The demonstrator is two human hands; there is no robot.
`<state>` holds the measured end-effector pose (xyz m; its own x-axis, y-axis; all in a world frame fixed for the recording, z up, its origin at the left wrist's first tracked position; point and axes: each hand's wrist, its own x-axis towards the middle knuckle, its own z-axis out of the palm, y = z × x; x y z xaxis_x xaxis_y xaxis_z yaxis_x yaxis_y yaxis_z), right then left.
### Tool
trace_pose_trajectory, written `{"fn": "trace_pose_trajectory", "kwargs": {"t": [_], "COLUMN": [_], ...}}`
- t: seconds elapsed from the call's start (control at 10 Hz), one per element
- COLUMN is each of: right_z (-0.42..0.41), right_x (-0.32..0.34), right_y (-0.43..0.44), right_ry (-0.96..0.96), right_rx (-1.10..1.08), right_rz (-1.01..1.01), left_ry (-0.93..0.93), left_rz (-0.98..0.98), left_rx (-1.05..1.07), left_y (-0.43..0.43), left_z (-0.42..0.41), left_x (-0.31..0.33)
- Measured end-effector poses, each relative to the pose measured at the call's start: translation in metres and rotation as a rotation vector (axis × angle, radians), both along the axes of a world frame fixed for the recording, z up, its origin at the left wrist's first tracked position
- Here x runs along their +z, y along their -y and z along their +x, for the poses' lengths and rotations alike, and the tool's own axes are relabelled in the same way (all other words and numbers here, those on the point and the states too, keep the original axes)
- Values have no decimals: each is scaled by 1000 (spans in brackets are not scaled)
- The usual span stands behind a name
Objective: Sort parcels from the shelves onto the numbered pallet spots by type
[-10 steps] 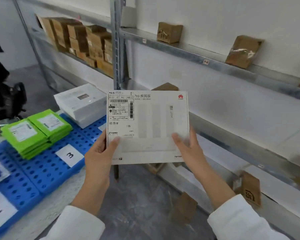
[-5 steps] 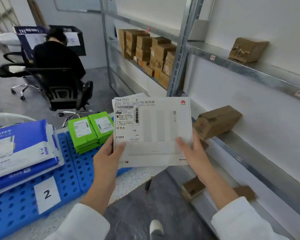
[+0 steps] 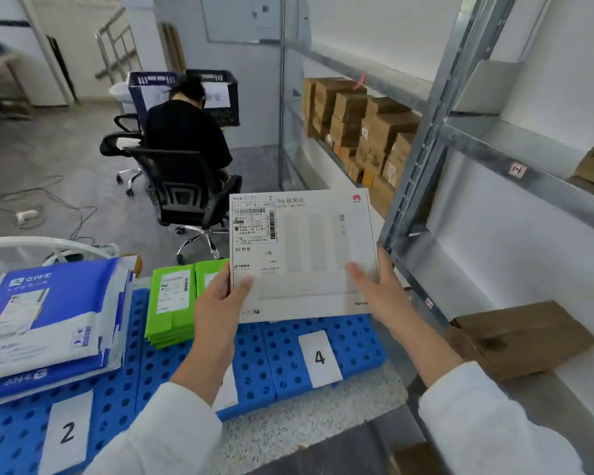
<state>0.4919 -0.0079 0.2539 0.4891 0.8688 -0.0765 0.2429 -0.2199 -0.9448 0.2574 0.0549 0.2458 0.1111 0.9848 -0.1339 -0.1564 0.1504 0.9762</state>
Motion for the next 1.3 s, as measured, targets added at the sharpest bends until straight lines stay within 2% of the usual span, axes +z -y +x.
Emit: {"fn": "trace_pose_trajectory", "kwargs": {"t": [0.3, 0.4, 0.6, 0.9, 1.0, 1.1, 1.2, 1.3], "right_z": [70, 84, 97, 98, 102, 100, 87, 59], "right_x": [-9, -25, -52, -79, -86, -82, -68, -44], "right_y": [-116, -143, -185, -202, -202, -201, -199, -191], "right_ry": [24, -19, -66, 22, 69, 193, 369, 510], "right_rx": [130, 152, 192, 198, 209, 215, 167, 228], "right_rz": [-52, -106, -188, -245, -252, -270, -122, -52], "left_ry": [-104, -140, -238, -357, -334, -375, -610, -727], "left_rz": [1, -48, -121, -98, -131, -120, 55, 172], "left_rx": [50, 65, 91, 70, 53, 22, -8, -41], "left_y": [-83, -109, -146, -169, -171, -168, -167, -157], "left_z": [61, 74, 89, 94, 94, 86, 67, 47], "left_x": [-18, -32, -54, -87, -89, -83, -68, -47]}}
